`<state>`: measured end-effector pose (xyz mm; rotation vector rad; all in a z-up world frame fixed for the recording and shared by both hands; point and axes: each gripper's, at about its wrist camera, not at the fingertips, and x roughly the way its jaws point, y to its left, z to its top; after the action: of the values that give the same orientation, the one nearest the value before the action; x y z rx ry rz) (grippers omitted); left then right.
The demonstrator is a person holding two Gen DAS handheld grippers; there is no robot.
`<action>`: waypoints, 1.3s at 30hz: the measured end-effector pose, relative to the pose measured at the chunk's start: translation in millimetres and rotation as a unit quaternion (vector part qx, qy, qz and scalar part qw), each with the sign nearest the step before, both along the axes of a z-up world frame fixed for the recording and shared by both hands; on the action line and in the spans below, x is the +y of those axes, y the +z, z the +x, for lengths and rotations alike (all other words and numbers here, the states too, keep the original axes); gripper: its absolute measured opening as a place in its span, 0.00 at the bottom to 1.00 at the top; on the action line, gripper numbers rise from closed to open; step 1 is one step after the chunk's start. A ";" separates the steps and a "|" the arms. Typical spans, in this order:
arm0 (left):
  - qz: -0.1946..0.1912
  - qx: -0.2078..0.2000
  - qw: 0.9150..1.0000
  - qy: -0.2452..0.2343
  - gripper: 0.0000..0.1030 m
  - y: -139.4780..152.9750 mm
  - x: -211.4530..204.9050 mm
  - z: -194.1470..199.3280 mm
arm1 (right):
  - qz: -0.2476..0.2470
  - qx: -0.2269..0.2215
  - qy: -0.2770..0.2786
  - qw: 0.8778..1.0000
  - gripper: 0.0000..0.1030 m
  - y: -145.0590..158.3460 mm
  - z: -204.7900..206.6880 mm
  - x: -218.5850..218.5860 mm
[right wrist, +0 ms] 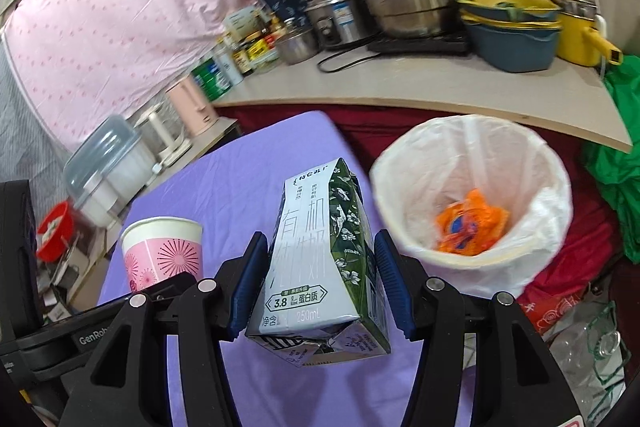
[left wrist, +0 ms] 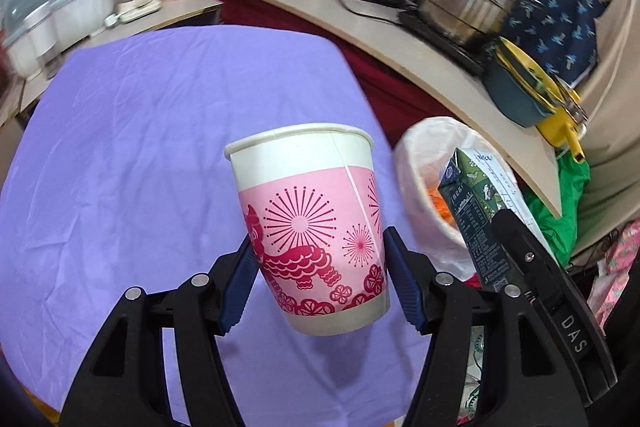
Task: Collect trash
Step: 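Carry cup and carton over the bin and open both tools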
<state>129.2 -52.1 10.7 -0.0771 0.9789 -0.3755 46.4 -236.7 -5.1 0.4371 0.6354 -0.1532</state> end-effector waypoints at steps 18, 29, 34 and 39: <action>0.002 -0.016 0.996 -0.092 0.57 7.7 -138.2 -15.8 | 0.005 -0.007 -0.098 0.995 0.52 -5.5 -49.4 -116.3; 0.010 -0.008 0.995 -0.104 0.57 -4.4 -172.1 -0.5 | 0.005 -0.004 -0.106 0.994 0.52 -11.3 -32.4 -142.3; 0.013 -0.001 0.995 -0.101 0.57 -12.0 -180.0 9.5 | 0.001 0.001 -0.105 0.994 0.52 -14.1 -19.3 -149.6; 0.019 0.005 0.995 -0.099 0.57 -20.7 -187.9 21.6 | 0.002 0.011 -0.102 0.995 0.52 -21.1 -5.4 -154.6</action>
<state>150.7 -240.1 -10.0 0.0530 1.0056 -0.5382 41.0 -391.3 -26.2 0.5037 0.6122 -0.3516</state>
